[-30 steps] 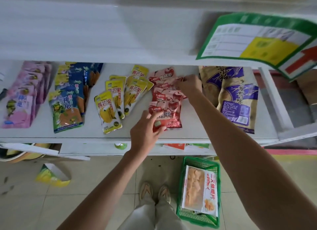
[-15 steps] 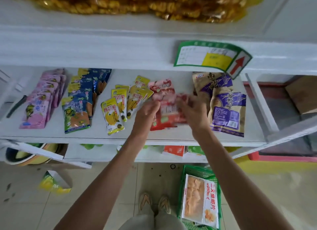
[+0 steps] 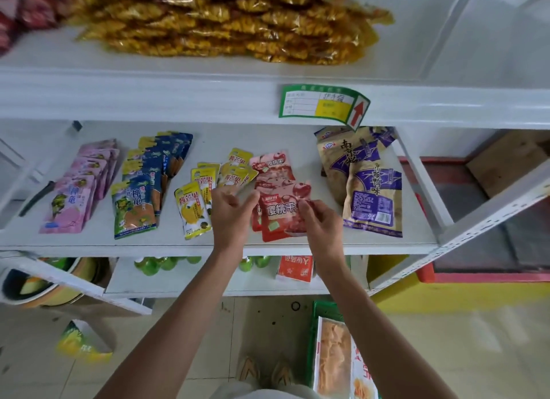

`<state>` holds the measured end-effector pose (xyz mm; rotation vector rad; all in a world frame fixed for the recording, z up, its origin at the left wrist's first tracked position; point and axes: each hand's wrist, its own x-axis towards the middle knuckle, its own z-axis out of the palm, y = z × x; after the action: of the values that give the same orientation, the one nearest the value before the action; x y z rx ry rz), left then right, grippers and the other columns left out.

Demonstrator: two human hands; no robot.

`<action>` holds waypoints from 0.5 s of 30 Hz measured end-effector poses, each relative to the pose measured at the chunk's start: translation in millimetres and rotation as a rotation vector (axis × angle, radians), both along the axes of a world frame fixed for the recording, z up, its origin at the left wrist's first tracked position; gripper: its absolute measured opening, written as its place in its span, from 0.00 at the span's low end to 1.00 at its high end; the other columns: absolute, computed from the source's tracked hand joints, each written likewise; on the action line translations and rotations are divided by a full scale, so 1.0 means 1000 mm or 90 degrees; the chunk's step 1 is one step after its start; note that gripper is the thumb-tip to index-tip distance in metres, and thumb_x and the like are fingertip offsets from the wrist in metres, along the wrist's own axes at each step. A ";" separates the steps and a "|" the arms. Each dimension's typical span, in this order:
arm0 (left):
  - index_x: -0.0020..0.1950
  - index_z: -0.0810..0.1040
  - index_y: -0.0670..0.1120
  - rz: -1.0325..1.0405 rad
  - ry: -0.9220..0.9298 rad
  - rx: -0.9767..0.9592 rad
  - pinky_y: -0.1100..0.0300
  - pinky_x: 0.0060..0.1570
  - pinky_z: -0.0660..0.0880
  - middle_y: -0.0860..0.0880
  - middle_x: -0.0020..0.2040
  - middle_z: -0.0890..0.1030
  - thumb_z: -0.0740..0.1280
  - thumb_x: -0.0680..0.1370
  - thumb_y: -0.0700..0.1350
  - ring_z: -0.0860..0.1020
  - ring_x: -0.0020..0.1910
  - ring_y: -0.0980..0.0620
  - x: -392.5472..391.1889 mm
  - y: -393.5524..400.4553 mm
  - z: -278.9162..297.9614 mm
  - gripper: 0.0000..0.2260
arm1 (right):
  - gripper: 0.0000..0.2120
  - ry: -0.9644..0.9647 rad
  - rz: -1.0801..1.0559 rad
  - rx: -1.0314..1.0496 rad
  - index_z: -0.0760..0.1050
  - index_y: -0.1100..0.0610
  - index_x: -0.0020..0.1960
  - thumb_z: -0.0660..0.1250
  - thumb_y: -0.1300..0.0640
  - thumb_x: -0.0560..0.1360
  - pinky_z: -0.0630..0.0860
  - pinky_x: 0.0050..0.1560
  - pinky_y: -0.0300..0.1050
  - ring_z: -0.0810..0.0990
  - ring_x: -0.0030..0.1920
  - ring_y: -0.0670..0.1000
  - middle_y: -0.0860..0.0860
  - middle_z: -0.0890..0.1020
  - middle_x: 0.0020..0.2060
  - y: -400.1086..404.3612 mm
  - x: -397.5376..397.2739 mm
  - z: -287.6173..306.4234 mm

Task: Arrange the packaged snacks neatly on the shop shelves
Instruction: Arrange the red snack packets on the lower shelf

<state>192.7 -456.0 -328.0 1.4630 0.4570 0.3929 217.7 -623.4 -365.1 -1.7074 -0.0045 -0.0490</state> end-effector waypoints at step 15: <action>0.69 0.79 0.48 -0.231 0.110 -0.155 0.39 0.64 0.79 0.45 0.58 0.87 0.67 0.82 0.57 0.86 0.57 0.42 0.018 0.005 -0.030 0.19 | 0.14 0.068 0.043 -0.093 0.78 0.59 0.59 0.71 0.48 0.81 0.84 0.47 0.61 0.84 0.44 0.53 0.53 0.84 0.50 0.007 0.007 -0.012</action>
<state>211.1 -451.2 -358.1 1.3126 0.3526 -0.0767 225.0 -616.6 -377.3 -1.8522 0.0135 0.0954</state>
